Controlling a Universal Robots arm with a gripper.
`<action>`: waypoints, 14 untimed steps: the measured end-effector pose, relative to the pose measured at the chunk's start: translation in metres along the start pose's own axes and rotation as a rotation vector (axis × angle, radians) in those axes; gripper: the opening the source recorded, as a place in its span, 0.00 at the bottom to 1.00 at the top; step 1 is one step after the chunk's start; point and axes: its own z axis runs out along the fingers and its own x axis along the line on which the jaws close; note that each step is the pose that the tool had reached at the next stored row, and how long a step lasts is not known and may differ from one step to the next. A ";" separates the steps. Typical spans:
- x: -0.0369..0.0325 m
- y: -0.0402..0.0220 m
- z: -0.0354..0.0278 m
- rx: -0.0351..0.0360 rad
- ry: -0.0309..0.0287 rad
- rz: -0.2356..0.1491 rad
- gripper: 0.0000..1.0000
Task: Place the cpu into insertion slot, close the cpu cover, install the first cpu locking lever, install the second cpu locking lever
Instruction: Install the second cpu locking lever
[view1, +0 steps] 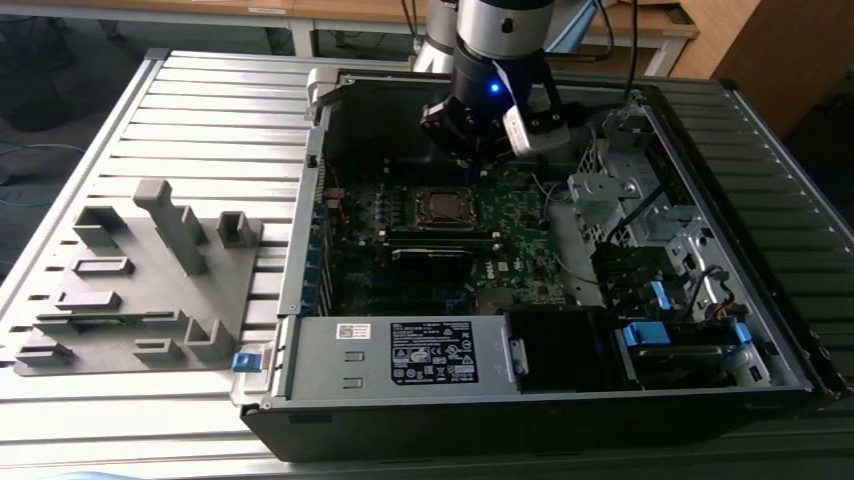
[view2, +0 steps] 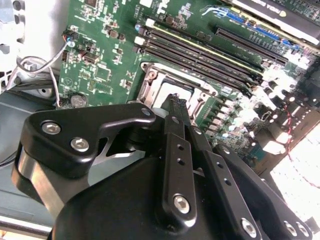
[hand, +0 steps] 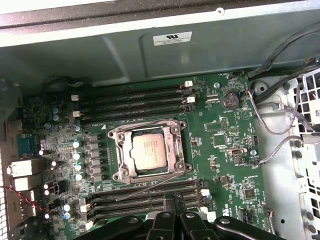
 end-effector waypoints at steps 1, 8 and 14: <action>0.0003 0.0000 0.0000 0.0000 0.0000 0.000 0.11; 0.0022 -0.0004 0.0002 0.0000 0.0000 0.000 0.11; 0.0039 -0.0006 0.0003 0.0000 0.0000 0.000 0.11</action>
